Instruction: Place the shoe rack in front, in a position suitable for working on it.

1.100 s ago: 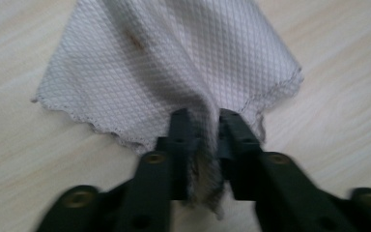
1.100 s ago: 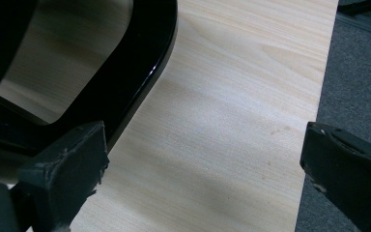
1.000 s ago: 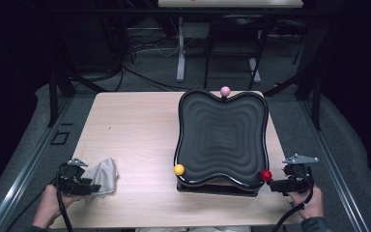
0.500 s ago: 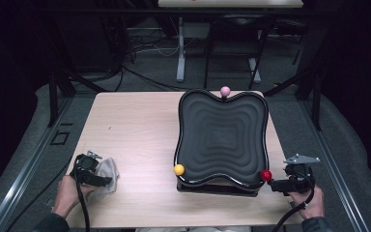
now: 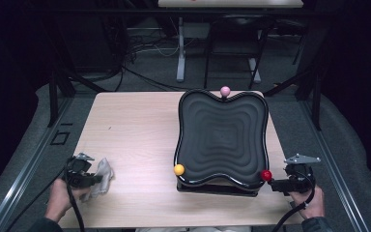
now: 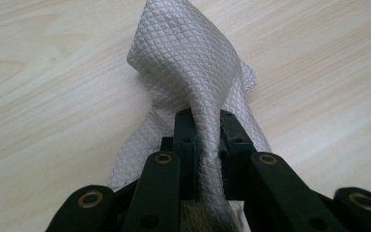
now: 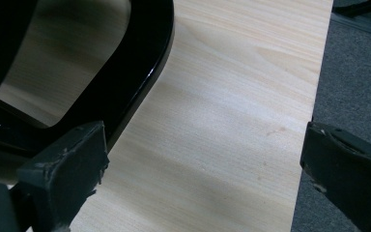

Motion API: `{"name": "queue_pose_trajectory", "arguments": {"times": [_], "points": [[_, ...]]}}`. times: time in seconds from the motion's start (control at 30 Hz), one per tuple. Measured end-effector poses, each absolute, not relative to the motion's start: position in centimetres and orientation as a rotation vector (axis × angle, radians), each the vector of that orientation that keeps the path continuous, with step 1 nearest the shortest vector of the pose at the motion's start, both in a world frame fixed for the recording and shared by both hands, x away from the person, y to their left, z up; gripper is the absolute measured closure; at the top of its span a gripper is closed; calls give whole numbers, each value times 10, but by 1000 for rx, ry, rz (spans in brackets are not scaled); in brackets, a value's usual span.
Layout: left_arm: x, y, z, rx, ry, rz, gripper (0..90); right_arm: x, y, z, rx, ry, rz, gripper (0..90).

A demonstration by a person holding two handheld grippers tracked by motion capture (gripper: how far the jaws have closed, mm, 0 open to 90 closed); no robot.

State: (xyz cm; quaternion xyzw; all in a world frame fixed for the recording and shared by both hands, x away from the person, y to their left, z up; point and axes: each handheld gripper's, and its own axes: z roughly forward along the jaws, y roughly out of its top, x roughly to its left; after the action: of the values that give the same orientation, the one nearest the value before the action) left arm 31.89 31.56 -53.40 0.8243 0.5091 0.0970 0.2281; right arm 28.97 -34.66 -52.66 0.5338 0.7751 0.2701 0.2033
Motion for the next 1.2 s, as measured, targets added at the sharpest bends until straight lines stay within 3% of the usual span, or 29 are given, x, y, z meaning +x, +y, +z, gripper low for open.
{"name": "queue_pose_trajectory", "arguments": {"times": [0.2,0.33,0.47,0.6,0.9,1.2], "points": [[302,326,-535,2269,1435,238,756,289,-347,-524,1487,2148,769,24],[302,334,-553,2243,1510,204,573,288,-346,-518,1468,2130,795,28],[302,336,-542,2219,1501,235,371,284,-346,-512,1444,2129,799,29],[302,334,-523,2169,1469,291,253,275,-346,-504,1431,2137,843,29],[306,288,-488,2155,1283,351,138,255,-345,-485,1374,2164,923,36],[324,235,-494,2205,1159,312,3,249,-321,-475,1282,2223,1010,9]]}}
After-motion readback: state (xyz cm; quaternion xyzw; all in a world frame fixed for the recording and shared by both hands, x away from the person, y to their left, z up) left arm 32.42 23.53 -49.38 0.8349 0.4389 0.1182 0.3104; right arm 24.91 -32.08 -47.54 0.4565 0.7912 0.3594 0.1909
